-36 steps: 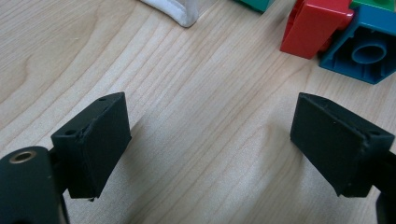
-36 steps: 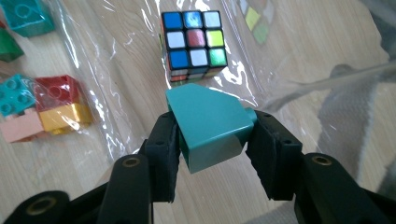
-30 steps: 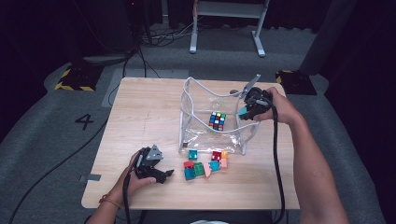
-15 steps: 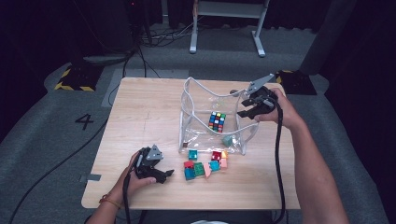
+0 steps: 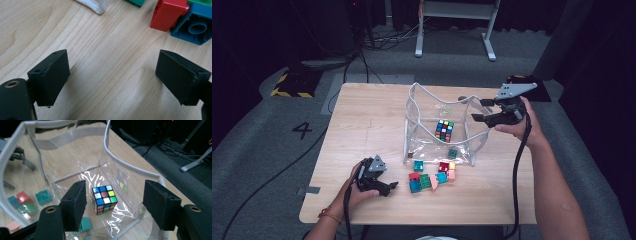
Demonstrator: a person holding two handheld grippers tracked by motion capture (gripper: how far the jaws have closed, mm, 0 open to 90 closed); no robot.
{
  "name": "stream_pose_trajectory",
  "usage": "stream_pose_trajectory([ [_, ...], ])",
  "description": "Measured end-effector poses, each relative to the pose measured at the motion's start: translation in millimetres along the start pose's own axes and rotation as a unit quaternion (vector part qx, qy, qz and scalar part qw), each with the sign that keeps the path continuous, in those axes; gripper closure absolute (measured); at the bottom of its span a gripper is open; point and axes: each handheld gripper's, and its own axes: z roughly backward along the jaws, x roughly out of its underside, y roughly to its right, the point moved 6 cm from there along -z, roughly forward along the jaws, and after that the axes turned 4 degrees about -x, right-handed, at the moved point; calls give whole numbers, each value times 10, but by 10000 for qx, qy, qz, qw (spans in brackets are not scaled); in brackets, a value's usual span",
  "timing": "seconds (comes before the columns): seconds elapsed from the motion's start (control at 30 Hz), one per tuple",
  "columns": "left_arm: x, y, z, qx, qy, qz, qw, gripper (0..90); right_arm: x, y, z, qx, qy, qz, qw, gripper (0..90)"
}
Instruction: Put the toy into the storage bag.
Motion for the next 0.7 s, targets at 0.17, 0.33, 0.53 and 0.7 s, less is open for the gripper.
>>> stream_pose_trajectory([
  [0.17,0,0,-1,-1,5,2,10000,122,27,-51,212,181,314,-10,9993,366],
  [0.33,0,0,-1,-2,6,2,10000,122,102,-153,375,260,484,13,9985,365],
  [0.53,0,0,-1,-2,4,2,10000,122,245,-275,536,349,625,147,9973,354],
  [0.7,0,2,-2,13,7,8,10000,122,407,-378,633,375,783,58,9962,354],
])
